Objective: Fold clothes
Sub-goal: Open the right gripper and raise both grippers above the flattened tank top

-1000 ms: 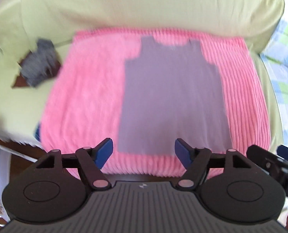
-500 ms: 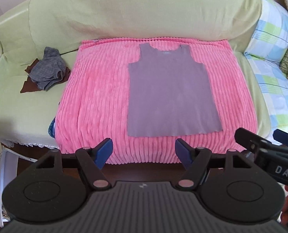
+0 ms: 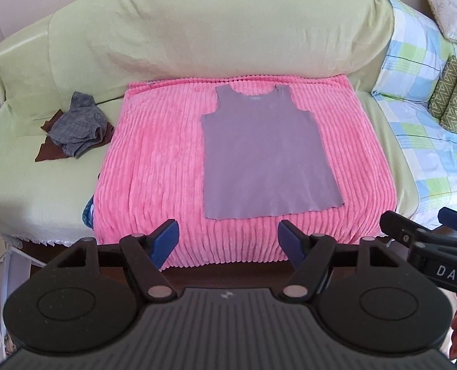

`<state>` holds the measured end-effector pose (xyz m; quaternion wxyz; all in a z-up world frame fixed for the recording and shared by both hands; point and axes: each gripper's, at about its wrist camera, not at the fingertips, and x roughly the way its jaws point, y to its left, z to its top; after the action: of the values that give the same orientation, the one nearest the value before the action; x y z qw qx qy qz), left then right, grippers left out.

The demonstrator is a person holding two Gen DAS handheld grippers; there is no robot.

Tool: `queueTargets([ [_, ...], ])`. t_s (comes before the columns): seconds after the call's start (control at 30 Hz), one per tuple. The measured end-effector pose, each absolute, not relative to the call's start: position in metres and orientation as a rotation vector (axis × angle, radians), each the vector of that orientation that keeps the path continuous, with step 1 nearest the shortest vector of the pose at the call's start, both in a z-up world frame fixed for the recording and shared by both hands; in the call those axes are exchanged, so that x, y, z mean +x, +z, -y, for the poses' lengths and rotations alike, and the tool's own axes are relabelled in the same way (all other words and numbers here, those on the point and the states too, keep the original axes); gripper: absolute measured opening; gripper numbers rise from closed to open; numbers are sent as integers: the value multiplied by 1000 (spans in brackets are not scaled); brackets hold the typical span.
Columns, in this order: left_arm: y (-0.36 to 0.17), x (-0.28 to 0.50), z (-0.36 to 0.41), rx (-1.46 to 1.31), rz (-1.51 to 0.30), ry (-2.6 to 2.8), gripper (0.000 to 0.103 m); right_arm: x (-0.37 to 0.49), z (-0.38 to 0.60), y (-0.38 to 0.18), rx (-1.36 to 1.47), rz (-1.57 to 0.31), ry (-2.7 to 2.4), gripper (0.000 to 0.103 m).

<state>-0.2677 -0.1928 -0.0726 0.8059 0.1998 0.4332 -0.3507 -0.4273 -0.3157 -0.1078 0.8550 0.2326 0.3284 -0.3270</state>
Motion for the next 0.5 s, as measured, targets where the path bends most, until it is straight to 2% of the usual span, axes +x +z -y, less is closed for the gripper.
queueTargets([
  [0.23, -69, -268, 212, 440, -925, -775, 73, -427, 332, -103, 481, -699, -692, 101],
  [0.5, -101, -249, 267, 452, -1003, -751, 74, -422, 387, -122, 493, -767, -660, 101],
])
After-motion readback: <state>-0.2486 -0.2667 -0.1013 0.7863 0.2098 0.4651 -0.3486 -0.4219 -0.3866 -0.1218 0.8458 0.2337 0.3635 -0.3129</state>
